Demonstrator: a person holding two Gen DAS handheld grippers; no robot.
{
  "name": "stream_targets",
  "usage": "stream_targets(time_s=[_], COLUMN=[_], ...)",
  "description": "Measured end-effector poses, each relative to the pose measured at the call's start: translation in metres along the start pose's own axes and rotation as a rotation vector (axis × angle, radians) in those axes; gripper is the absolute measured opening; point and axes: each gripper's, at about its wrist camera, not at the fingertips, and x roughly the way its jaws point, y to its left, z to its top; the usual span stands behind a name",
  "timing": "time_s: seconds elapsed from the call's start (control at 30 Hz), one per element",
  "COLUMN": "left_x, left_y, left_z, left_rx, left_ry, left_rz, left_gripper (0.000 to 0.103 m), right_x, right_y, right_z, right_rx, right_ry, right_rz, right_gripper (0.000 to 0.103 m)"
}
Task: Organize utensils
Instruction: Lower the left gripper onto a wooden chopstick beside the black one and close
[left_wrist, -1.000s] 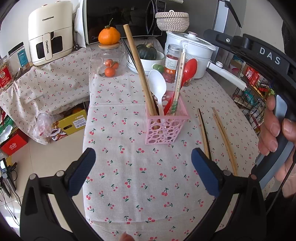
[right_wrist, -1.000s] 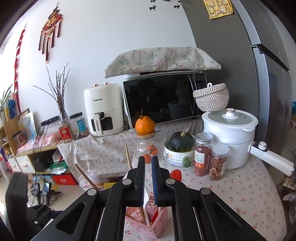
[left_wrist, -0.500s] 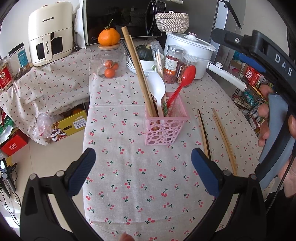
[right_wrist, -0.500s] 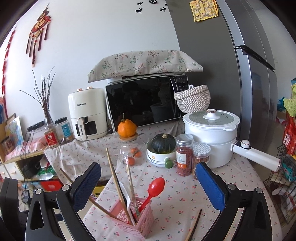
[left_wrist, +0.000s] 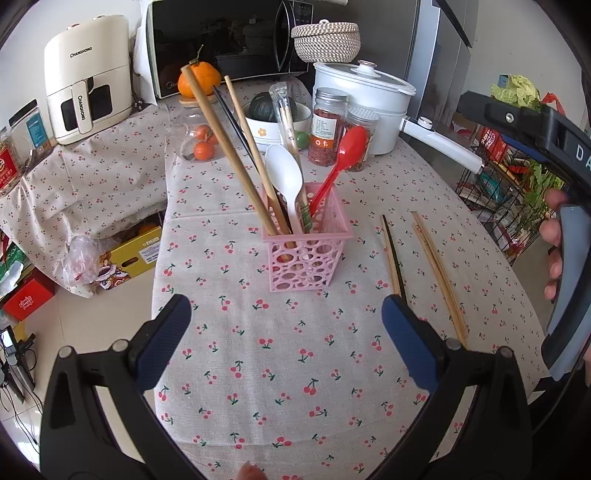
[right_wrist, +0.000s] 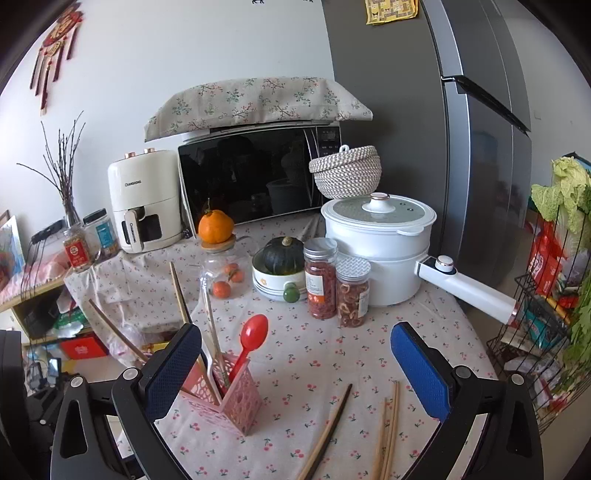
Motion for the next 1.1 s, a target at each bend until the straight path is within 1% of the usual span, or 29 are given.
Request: stream_targets(time_s=[0.1,0.2,0.3,0.4,0.53,0.7,0.8,0.87,0.9,0.97,1.1], left_x=[0.002,0.008,0.014,0.016,0.021,0.038,0.051,0.062,0.067,0.076,0.098], left_y=[-0.010,-0.021,-0.033,-0.047,-0.065,-0.088,-0.103,-0.115,-0.121,-0.128,-0.135], left_z=[0.000,-0.002,-0.005,-0.007,-0.006,0.000,0.003,0.005,0.006,0.009,0.019], left_rx=[0.008,0.009,0.030,0.057,0.089,0.131,0.145,0.154,0.153,0.127,0.008], left_ry=[-0.004,0.018,0.040,0.054,0.079,0.152,0.201,0.226,0.239,0.266,0.320], left_rz=[-0.012,-0.018,-0.006,-0.010,-0.012,0.006,0.006,0.023,0.025,0.007,-0.071], left_gripper=[0.103,0.103,0.103,0.102,0.103,0.102,0.102,0.102,0.102,0.102,0.102], right_x=[-0.006,-0.012,-0.017,-0.017,-0.011,0.000,0.004,0.006,0.006,0.007,0.013], right_y=[-0.015,-0.031,-0.049,-0.067,-0.088,-0.113,-0.128,-0.138,-0.143,-0.151,-0.165], right_z=[-0.005,-0.010,-0.016,-0.023,-0.035,-0.049,-0.055,-0.057,-0.057,-0.058,-0.061], right_rx=[0.004,0.012,0.030,0.054,0.070,0.093,0.140,0.172,0.181,0.191,0.206], right_ry=[0.028,0.061,0.099,0.157,0.259,0.382,0.437,0.456,0.460,0.470,0.510], right_rz=[-0.020,-0.039,-0.058,-0.070,-0.102,-0.118,-0.112,-0.123,-0.129,-0.143,-0.157], right_gripper=[0.103,0.103,0.103,0.103,0.103,0.103,0.103,0.103,0.103,0.103,0.103])
